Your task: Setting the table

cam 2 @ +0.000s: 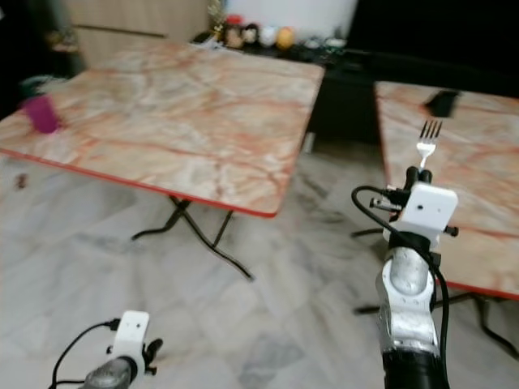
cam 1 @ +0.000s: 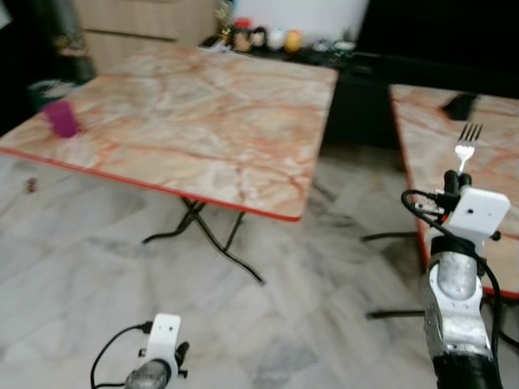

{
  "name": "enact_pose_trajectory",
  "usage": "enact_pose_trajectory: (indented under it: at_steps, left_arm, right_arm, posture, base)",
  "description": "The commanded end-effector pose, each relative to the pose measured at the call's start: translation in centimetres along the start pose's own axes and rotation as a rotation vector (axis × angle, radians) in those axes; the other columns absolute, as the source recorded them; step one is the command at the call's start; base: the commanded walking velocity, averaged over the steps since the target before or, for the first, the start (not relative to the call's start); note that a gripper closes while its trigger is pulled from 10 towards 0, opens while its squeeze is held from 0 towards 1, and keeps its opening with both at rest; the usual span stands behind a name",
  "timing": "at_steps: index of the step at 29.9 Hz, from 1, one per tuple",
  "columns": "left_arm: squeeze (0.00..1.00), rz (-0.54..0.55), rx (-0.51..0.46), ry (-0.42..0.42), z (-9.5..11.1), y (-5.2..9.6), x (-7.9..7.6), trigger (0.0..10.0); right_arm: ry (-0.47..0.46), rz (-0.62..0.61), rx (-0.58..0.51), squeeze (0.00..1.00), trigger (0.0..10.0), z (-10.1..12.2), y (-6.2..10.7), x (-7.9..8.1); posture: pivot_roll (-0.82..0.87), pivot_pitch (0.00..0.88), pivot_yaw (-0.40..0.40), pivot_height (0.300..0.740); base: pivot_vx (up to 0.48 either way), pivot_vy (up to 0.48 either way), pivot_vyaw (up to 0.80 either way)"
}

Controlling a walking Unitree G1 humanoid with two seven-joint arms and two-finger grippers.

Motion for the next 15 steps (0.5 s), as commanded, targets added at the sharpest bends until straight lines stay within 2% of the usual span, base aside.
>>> enact_pose_trajectory:
  at_steps: [1,2,15]
  left_arm:
    - [0.0,-0.002,0.006,-0.005,0.07,-0.05,0.03,10.0]
    - [0.0,-0.001,0.001,-0.001,0.29,-0.1,0.02,10.0]
    - [0.0,0.005,0.002,0.025,0.32,-0.13,-0.23,10.0]
  right_arm:
    - [-0.012,0.005,-0.026,0.0,10.0,0.68,-0.48,0.22]
    - [-0.012,0.014,-0.039,0.0,10.0,0.87,-0.62,0.38]
    - [-0.016,0.048,-0.059,0.0,10.0,1.38,-0.91,1.09]
  posture:
    - [0.02,0.0,-0.046,0.74]
    - [0.02,0.0,-0.048,0.74]
    - [0.03,0.0,-0.062,0.74]
  base:
    - [0.0,0.0,-0.77]
    - [0.0,0.0,-0.69]
    - [0.0,0.0,0.0]
Point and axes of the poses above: a point about 5 cm out from each wrist's last joint towards the gripper, its own y axis pointing back from the gripper into the wrist, its own z axis along the axis of the wrist's last joint, x = y × z, the point moved 3 cm from there along -y, pointing out of the wrist towards the gripper, and after that the axes turned 4 degrees about -y, right-handed, at the moved point
